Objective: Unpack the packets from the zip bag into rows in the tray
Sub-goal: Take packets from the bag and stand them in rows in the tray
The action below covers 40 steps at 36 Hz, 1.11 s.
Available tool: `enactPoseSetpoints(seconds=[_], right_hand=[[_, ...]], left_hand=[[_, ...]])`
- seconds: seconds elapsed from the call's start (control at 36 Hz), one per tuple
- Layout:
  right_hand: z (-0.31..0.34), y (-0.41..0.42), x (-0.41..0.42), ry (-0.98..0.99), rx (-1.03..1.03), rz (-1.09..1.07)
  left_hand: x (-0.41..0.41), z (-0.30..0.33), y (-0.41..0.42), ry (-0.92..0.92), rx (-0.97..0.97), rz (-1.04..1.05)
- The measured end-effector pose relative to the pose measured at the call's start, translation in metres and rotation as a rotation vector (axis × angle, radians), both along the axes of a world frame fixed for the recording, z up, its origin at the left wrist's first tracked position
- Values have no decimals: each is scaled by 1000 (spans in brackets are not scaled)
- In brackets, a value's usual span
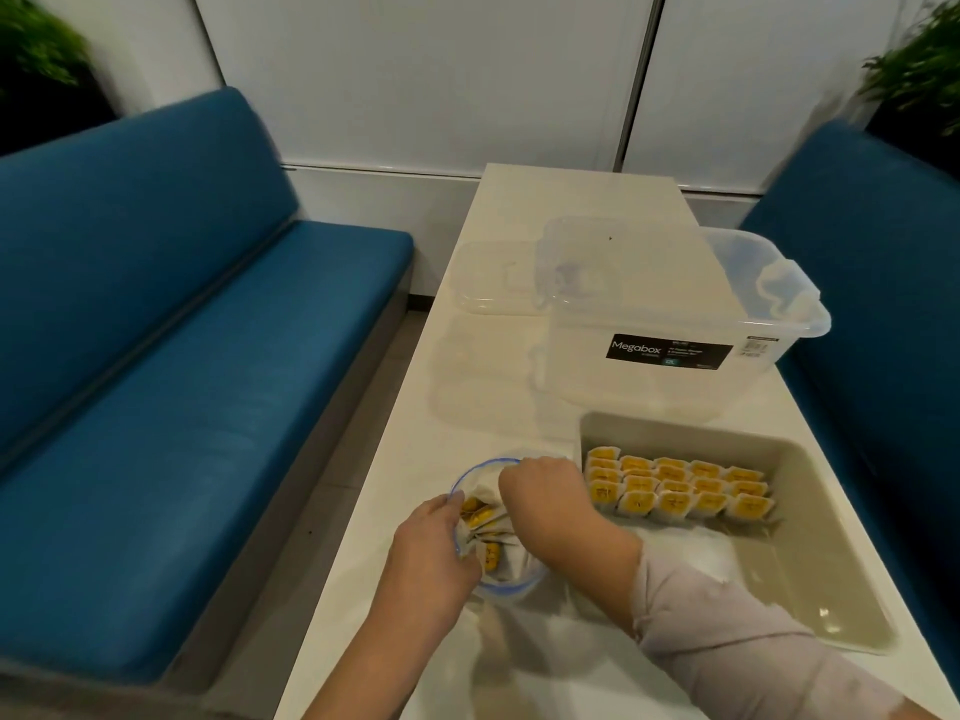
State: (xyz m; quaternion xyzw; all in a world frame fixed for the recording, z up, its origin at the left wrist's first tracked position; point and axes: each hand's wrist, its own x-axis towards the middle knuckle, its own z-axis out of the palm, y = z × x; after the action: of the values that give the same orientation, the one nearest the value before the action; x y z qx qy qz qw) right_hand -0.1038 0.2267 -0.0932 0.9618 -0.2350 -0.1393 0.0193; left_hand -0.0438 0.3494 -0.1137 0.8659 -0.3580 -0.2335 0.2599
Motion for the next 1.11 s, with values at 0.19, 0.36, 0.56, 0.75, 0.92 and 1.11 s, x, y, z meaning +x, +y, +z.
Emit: enactPoseSetpoints(seconds=[0.19,0.36,0.56,0.75,0.92,1.11], right_hand=[[4,-11,-3,-250,228,-225],[-2,-4,-4,-236,408,-278],[-10,0,-5,-58,82,-68],[-17,3,8,-26,108,136],[-17,9,13,109,98,223],[-15,6,14,16,116,224]], left_hand=[[2,2,-2,-20,-11,-32],[2,3,-4,-31,-6,-33],[2,6,-3,-13,-17,-16],[1,7,-5,2,-30,-9],[2,4,-4,-10,-40,-18],[3,3,-5,-32,-48,-13]])
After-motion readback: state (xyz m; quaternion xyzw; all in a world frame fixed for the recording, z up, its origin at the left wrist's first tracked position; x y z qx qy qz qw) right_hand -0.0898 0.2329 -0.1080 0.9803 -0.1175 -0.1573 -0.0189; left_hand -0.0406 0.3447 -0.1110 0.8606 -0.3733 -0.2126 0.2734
